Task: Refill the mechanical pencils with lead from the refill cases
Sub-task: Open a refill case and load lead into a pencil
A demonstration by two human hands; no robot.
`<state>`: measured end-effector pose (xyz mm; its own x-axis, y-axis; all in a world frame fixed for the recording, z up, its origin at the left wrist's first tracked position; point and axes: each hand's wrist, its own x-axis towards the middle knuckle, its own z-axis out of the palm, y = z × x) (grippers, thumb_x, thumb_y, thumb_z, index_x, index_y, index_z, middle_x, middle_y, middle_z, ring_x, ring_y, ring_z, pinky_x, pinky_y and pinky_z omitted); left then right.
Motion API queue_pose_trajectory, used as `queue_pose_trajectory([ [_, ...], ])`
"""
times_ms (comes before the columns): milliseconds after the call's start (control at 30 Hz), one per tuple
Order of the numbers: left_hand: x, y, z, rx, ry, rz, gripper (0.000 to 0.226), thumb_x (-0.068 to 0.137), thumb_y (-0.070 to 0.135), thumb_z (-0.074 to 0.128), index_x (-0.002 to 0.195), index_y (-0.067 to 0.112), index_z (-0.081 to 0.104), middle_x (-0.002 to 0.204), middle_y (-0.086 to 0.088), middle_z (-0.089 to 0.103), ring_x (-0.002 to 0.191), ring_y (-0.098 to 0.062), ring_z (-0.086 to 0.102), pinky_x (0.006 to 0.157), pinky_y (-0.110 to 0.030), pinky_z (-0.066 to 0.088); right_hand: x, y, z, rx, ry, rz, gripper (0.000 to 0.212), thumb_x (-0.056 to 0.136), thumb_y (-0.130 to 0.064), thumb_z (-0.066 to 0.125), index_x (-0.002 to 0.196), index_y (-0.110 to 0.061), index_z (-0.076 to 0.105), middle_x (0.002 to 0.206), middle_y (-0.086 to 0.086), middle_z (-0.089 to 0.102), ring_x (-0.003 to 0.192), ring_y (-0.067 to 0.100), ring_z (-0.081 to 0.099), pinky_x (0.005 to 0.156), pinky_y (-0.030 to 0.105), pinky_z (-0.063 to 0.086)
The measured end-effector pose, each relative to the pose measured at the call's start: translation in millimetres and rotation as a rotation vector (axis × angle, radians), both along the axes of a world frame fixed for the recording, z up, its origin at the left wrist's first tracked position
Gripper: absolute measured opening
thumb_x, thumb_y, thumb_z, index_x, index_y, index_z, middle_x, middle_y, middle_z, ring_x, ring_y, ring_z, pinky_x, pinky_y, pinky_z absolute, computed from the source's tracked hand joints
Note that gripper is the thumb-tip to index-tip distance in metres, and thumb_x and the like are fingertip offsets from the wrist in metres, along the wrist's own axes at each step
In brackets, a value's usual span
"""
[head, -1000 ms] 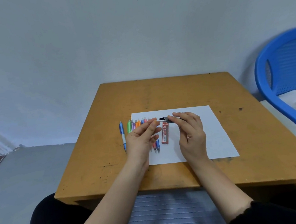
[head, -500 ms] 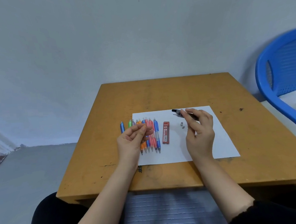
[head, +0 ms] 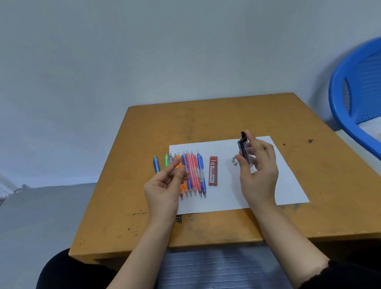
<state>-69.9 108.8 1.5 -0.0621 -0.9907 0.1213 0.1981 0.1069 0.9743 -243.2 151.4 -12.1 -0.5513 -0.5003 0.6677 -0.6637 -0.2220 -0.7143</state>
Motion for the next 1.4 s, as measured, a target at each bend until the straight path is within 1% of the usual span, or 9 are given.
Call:
queue_pose_trajectory([
  [100,0,3,1,-0.005,-0.026,0.057,0.027,0.086,0.009,0.066,0.11,0.022,0.067,0.084,0.0,0.074,0.077,-0.006,0.07,0.062,-0.014,0.054,0,-1,-1,0.022,-0.041,0.002,0.059,0.084,0.001,0.066,0.136,-0.021,0.047,0.11,-0.001,0.048,0.101,0.011,0.054,0.085,0.033,0.056],
  [167,0,5,2,-0.015,-0.042,0.069,0.03,0.086,0.01,0.067,0.113,0.022,0.066,0.083,0.0,0.073,0.078,-0.005,0.07,0.062,-0.013,0.053,1,-1,0,0.029,-0.067,0.004,0.062,0.084,-0.002,0.067,0.136,-0.027,0.044,0.11,-0.003,0.047,0.1,0.006,0.053,0.08,0.037,0.057],
  [433,0,8,4,-0.04,-0.051,0.049,0.03,0.085,0.012,0.066,0.11,0.027,0.065,0.081,0.003,0.072,0.079,-0.004,0.069,0.061,-0.013,0.053,3,1,1,0.031,-0.098,0.034,0.06,0.083,-0.001,0.068,0.132,-0.028,0.047,0.111,0.002,0.051,0.097,-0.001,0.053,0.076,0.029,0.058],
  [667,0,8,2,-0.058,-0.047,0.038,0.031,0.084,0.011,0.066,0.114,0.02,0.065,0.078,0.007,0.072,0.08,-0.002,0.069,0.061,-0.012,0.053,4,1,1,0.033,-0.118,0.067,0.054,0.083,-0.002,0.068,0.127,-0.028,0.05,0.112,0.003,0.052,0.099,0.008,0.056,0.08,0.022,0.056],
  [867,2,7,-1,-0.068,-0.033,0.036,0.031,0.085,0.012,0.066,0.114,0.022,0.065,0.082,0.004,0.073,0.082,-0.008,0.07,0.06,-0.015,0.054,11,0,4,0.021,-0.131,0.114,0.042,0.089,-0.005,0.061,0.122,-0.029,0.052,0.111,0.0,0.048,0.097,0.016,0.058,0.066,0.027,0.059],
  [1000,3,6,-2,-0.065,-0.036,0.032,0.03,0.085,0.014,0.067,0.113,0.025,0.065,0.084,0.01,0.074,0.084,-0.009,0.071,0.056,-0.016,0.054,15,0,11,0.068,-0.155,0.169,0.045,0.092,-0.008,0.058,0.129,-0.032,0.047,0.113,-0.003,0.052,0.098,0.018,0.062,0.075,0.019,0.056],
  [1100,4,6,-3,-0.061,-0.038,0.027,0.029,0.084,0.016,0.067,0.111,0.027,0.066,0.085,0.013,0.073,0.085,-0.01,0.071,0.058,-0.017,0.055,15,-2,20,0.161,-0.274,0.202,0.046,0.096,-0.009,0.049,0.135,-0.033,0.041,0.116,-0.008,0.056,0.101,0.007,0.064,0.077,0.014,0.052],
  [1200,4,5,-4,-0.057,-0.038,0.034,0.031,0.084,0.019,0.067,0.114,0.023,0.067,0.087,0.01,0.074,0.086,-0.012,0.071,0.057,-0.018,0.055,10,-1,23,0.299,-0.293,0.202,0.045,0.097,-0.011,0.049,0.135,-0.034,0.044,0.104,-0.016,0.058,0.097,0.004,0.063,0.067,0.01,0.05],
  [1400,3,5,-4,-0.06,-0.037,0.039,0.028,0.084,0.017,0.068,0.109,0.028,0.067,0.084,0.01,0.074,0.085,-0.011,0.071,0.055,-0.019,0.055,12,4,23,0.46,-0.223,0.164,0.042,0.093,-0.011,0.057,0.13,-0.032,0.052,0.081,-0.011,0.059,0.077,0.003,0.057,0.06,0.007,0.044],
])
